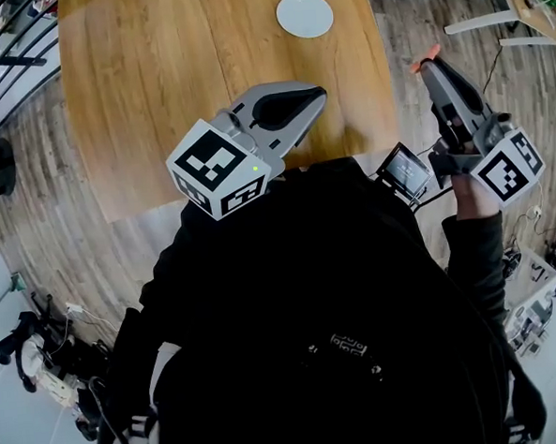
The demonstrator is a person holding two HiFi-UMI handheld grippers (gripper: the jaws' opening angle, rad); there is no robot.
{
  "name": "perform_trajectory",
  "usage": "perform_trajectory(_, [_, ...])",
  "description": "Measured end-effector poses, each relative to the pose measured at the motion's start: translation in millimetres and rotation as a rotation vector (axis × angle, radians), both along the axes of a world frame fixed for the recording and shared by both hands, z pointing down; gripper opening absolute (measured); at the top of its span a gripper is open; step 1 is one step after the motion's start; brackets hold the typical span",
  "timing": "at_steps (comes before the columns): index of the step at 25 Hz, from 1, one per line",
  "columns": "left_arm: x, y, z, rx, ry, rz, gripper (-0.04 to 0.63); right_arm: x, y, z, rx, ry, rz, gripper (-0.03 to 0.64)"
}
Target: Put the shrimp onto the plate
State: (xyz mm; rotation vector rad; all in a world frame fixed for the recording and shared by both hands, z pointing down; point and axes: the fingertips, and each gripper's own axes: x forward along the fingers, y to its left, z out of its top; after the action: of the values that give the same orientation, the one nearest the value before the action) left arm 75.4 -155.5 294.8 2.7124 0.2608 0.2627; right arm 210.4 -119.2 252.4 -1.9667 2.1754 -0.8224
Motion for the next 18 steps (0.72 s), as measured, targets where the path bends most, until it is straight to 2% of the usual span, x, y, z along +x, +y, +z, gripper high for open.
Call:
perform_trajectory(3, [-9,-4,4,-0.024,-0.006,-0.022,0.003,-9,-15,-6,-0.013,0.027,-0.04,0.067])
perform_trajectory(7, [-4,-8,6,-0.031,-0.008,-0.06,0.003,1,-22,-2,-0.016,0.007,-0.067,0.067])
perform_trajectory(18, [-23,-40,-8,-0.001,-0.033,-0.221,0.003,-10,-58,-14,0.032,0.009,-0.202,0.068])
